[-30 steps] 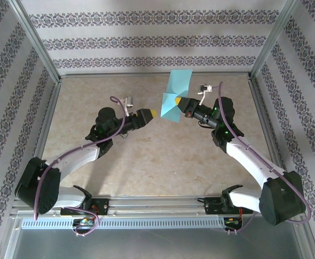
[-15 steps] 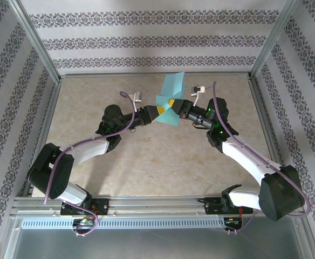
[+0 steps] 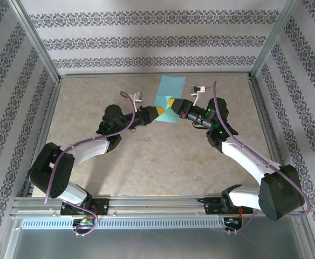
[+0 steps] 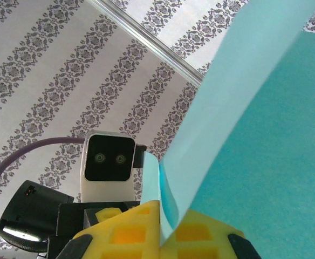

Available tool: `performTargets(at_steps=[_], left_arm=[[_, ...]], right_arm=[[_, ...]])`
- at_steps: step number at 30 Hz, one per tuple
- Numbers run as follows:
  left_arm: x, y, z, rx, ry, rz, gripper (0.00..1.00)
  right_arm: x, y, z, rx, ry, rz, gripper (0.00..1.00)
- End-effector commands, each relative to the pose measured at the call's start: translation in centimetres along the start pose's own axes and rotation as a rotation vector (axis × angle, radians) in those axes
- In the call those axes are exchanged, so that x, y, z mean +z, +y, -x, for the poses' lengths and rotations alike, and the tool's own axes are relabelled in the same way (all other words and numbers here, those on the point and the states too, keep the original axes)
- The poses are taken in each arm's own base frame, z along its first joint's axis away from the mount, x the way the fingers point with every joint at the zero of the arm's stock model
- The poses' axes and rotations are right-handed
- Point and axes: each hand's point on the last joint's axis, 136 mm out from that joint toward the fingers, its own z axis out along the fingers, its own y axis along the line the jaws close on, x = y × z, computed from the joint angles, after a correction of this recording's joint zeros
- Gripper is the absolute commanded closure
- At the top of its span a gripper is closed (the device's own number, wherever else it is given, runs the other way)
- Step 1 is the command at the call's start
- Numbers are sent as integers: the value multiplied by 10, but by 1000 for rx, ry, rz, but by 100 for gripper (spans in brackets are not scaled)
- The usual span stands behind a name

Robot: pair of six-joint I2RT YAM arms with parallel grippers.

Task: Fold a paper plane with a square sheet of paper (fold left side to right side)
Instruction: Turn over the paper at the center of the table.

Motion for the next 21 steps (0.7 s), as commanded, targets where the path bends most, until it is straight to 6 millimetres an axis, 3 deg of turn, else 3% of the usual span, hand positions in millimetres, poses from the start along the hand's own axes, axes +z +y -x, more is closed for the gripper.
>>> performTargets(at_steps=[1,6,10,16,21], left_arm=[[0,-21,1,68,-3,-36,95],[-5,-12,-5,72,14,27,100],[-15,7,-17,83,66,161,100],[-62,58,-52,264,315,699,100],[-108,88,-67,471,596,1164,100]], right_arm=[[-5,8,4,-25,-23,28,90],[-18,-7,2,-41,-24,-26,75],[-39,-33,-1,-62,-32,-143,66],[-82,-90,-20,-144,11,-490,53],[-130,-137,-28,-207,26,-813,32]])
